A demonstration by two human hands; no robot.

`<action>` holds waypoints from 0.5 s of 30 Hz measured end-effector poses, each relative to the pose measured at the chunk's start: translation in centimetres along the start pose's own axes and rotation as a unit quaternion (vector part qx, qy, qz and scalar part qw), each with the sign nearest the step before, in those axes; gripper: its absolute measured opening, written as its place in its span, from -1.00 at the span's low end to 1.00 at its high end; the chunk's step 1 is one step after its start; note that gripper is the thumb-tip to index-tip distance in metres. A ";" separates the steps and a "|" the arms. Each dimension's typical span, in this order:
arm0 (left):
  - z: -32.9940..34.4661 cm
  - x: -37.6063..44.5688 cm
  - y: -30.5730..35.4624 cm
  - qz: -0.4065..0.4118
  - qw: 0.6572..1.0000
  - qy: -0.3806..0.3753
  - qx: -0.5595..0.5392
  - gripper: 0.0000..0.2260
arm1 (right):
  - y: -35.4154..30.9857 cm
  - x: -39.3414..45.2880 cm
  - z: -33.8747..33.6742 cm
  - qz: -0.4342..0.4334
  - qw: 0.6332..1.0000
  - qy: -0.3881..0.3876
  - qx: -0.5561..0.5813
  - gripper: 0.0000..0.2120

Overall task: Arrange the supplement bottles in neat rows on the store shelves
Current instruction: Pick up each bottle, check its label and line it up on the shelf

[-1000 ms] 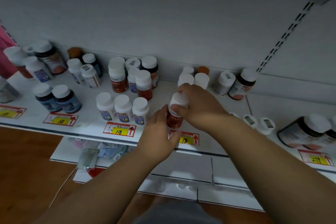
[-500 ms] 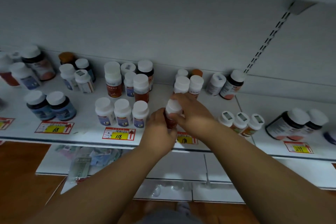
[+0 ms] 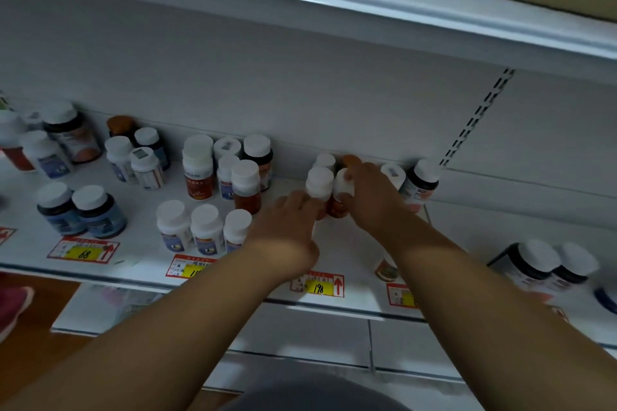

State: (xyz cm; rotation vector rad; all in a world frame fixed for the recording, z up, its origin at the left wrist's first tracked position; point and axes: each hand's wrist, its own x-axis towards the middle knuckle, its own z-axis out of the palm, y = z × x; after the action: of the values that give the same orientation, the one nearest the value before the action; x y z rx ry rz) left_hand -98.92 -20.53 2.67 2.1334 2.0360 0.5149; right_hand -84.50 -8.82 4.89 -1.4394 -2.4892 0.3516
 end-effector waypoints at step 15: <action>-0.5 0.8 -0.9 0.012 0.997 -0.076 0.021 -0.47 | -0.6 -5.0 0.4 -0.038 0.996 -0.057 0.061 -0.59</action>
State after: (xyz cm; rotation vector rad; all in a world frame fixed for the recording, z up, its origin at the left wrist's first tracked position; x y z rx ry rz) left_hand -99.95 -19.75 2.89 2.1519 1.9586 0.3048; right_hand -82.67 -13.52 4.21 -1.3081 -2.5526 0.5761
